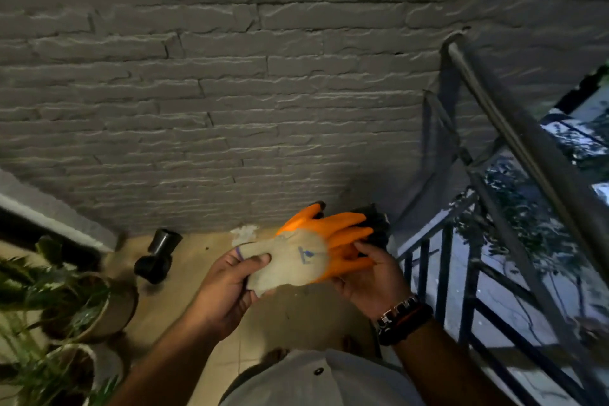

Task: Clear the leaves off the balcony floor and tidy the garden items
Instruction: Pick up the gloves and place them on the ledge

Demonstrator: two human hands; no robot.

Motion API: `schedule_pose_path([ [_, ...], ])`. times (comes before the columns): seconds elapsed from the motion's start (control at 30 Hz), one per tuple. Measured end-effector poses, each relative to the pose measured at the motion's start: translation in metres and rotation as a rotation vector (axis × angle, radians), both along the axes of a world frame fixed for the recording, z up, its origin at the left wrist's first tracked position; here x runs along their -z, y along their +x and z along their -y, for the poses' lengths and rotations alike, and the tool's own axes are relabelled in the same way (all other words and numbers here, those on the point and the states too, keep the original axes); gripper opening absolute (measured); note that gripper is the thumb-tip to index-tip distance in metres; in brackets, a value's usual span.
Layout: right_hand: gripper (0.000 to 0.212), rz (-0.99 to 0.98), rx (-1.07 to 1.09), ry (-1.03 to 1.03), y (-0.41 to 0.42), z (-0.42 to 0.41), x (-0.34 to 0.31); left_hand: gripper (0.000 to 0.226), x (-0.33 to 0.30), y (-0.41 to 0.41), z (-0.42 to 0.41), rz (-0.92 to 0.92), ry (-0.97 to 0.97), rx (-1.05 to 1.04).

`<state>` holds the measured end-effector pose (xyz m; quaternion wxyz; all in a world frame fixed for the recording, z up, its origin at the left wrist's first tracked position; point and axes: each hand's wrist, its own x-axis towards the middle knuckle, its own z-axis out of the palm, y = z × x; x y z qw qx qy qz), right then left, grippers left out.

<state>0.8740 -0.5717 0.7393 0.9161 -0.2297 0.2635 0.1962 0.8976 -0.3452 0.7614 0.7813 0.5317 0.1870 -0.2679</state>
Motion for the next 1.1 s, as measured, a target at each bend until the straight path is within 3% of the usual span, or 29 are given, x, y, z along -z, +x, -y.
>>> schedule_pose_path([
  [0.03,0.043,0.001,0.043,-0.001,-0.003,-0.004,-0.003,0.023,-0.002,0.007,-0.003,0.016,0.003,0.037],
  [0.13,0.062,-0.002,0.174,0.015,-0.015,-0.021,-0.005,0.029,-0.011,0.025,-0.012,0.072,-0.005,0.156],
  [0.23,0.041,-0.034,0.328,-0.079,-0.031,-0.034,-0.011,0.016,-0.02,0.04,-0.011,0.106,-0.05,0.289],
  [0.37,0.031,-0.011,0.511,-0.091,-0.069,-0.035,-0.024,0.011,-0.02,0.051,0.006,0.141,0.011,0.478],
  [0.57,0.049,0.022,0.687,-0.196,-0.142,-0.032,-0.027,0.038,-0.015,0.029,0.046,0.134,0.047,0.722],
  [0.63,0.066,0.028,0.761,-0.229,-0.168,-0.034,-0.026,0.049,-0.011,0.015,0.059,0.13,0.03,0.801],
  [0.7,0.07,0.017,0.865,-0.248,-0.203,-0.041,-0.021,0.046,-0.003,-0.007,0.072,0.135,0.039,0.895],
  [0.77,0.058,-0.003,0.958,-0.236,-0.238,-0.052,-0.02,0.026,0.005,-0.031,0.083,0.154,0.072,0.97],
  [0.8,0.042,-0.032,1.015,-0.232,-0.257,-0.059,-0.02,0.019,0.007,-0.046,0.089,0.16,0.077,1.017],
  [0.87,0.018,-0.095,1.122,-0.212,-0.296,-0.075,-0.022,0.018,0.008,-0.08,0.1,0.165,0.072,1.111],
  [1.1,0.019,-0.179,1.435,-0.162,-0.418,-0.138,-0.029,0.023,0.005,-0.204,0.111,0.16,0.042,1.342],
])
